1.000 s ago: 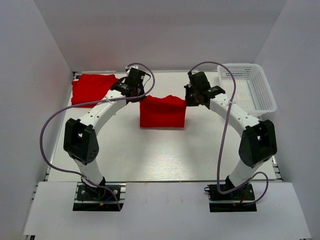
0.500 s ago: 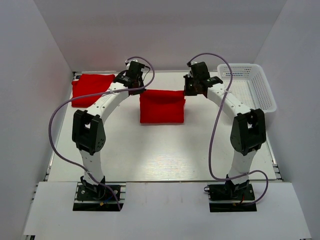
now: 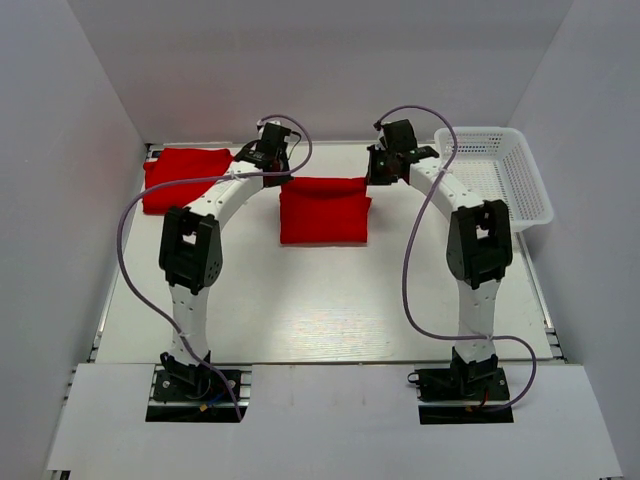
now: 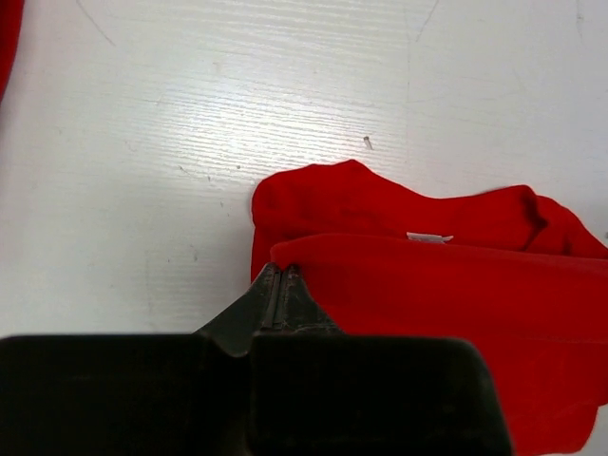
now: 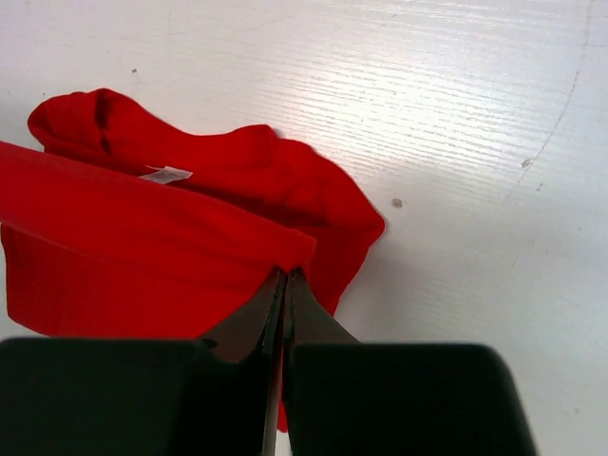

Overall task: Fold and stack the t-shirts
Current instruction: Fold the long partially folded tshirt into a neat square, then put the neatly folded tshirt into the corner of the board with the left arm

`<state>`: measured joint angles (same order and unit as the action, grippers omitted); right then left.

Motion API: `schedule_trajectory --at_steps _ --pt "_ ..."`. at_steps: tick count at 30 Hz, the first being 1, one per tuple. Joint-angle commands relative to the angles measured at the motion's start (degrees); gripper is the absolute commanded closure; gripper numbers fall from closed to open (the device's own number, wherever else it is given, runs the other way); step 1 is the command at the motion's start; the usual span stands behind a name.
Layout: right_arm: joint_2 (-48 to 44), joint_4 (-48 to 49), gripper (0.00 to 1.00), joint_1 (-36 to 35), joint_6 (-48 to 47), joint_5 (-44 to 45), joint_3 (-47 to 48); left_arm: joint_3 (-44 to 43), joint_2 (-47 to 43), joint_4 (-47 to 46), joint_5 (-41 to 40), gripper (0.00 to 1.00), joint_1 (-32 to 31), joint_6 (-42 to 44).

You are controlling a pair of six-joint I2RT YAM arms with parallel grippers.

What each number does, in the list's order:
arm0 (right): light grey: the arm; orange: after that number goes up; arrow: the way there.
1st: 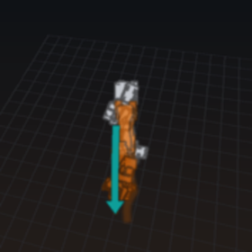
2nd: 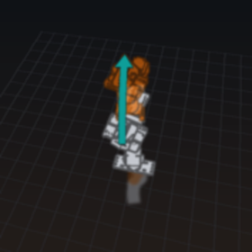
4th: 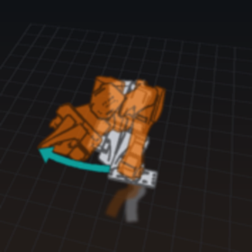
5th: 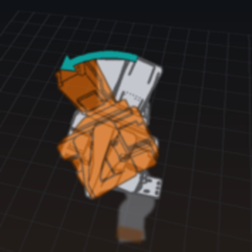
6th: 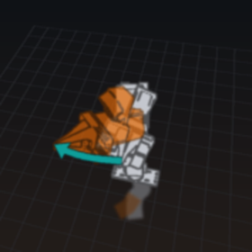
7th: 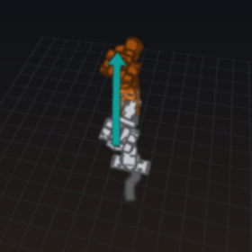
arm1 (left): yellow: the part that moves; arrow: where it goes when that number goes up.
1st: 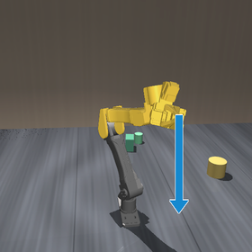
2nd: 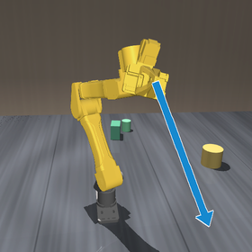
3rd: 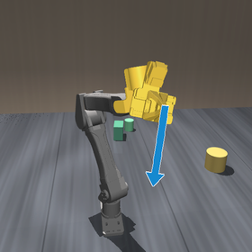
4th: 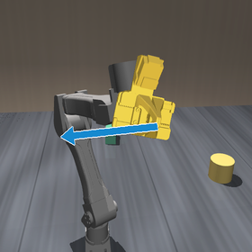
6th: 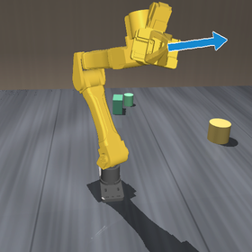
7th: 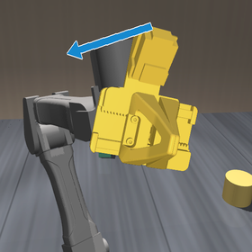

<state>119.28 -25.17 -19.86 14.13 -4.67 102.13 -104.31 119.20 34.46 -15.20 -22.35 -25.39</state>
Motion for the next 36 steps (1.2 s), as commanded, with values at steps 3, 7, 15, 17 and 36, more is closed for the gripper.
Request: schedule_trajectory --at_steps 3,7,15,17,36 --pt "3.0 1.1 1.00 2.0 -1.0 -1.8 4.9 -2.7 0.8 -1.5 -0.5 1.00 1.4 1.9" --pt "5.3 1.1 1.00 2.5 -0.7 -3.5 6.2 -4.0 3.1 -1.5 0.0 1.00 2.0 1.4" --pt "10.1 0.2 0.58 3.8 -1.2 -8.2 12.9 -8.8 4.8 0.5 -0.2 0.00 3.5 -0.6" --pt "10.2 -0.2 0.10 3.8 -1.5 -9.2 16.1 -9.9 4.8 0.5 -0.2 0.00 3.5 -0.6" --pt "-12.5 5.1 0.10 3.2 0.4 -9.1 -14.0 5.2 -1.8 -1.8 17.4 0.00 4.2 7.1"
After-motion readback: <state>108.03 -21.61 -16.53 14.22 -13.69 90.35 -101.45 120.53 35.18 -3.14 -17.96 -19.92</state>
